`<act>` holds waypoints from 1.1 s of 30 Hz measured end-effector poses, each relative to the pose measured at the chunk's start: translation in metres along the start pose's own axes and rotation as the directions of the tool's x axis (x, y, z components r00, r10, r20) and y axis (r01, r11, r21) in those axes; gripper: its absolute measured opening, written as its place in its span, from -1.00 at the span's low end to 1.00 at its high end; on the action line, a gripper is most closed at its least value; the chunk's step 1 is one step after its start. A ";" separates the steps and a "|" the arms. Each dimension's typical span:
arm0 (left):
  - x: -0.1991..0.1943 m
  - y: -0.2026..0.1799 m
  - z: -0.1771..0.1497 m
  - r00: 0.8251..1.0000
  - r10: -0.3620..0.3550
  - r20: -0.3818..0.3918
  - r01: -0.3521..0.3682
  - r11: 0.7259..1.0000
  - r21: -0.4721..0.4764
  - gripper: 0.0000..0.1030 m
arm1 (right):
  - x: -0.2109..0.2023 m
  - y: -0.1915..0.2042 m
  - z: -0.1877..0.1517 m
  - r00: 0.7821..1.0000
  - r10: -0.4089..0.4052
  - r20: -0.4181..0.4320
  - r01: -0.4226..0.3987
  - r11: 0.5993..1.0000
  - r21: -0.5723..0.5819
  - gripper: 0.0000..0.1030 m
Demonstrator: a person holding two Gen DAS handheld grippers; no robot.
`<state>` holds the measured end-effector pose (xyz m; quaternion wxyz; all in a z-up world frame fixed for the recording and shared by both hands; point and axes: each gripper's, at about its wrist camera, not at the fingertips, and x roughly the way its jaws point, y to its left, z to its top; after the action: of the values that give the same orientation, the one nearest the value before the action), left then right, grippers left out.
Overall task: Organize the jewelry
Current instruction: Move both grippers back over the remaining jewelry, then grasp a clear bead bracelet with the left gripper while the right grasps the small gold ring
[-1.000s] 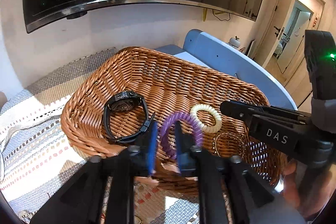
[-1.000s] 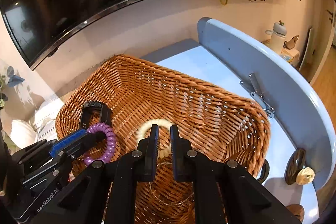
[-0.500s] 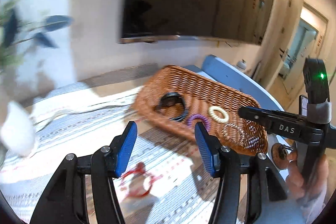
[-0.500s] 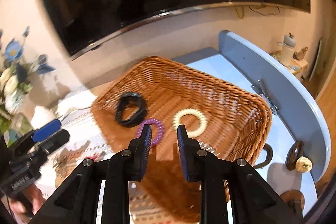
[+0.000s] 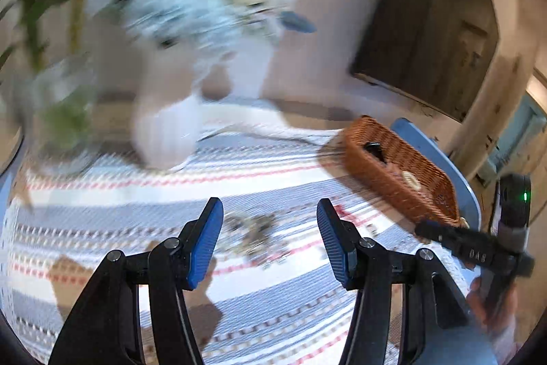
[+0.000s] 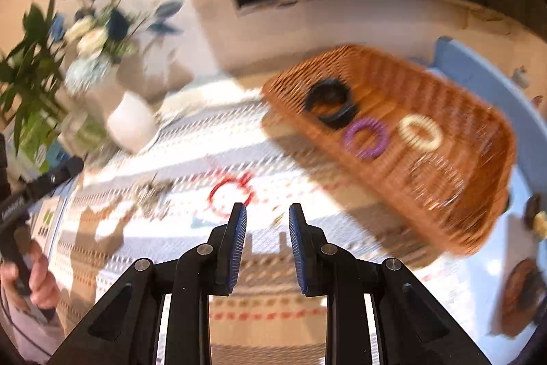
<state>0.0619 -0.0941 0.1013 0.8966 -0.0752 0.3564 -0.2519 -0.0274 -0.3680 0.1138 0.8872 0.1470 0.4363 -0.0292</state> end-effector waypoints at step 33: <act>0.096 0.054 -0.023 0.977 -0.078 -0.199 0.050 0.989 -0.141 -0.12 | 0.048 0.061 -0.066 0.982 0.089 -0.165 -0.134 0.948 -0.288 -0.17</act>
<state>0.1272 -0.0952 0.0098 0.8395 -0.1209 0.4603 -0.2623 -0.0375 -0.2868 0.0530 0.8642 0.0378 0.4920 0.0984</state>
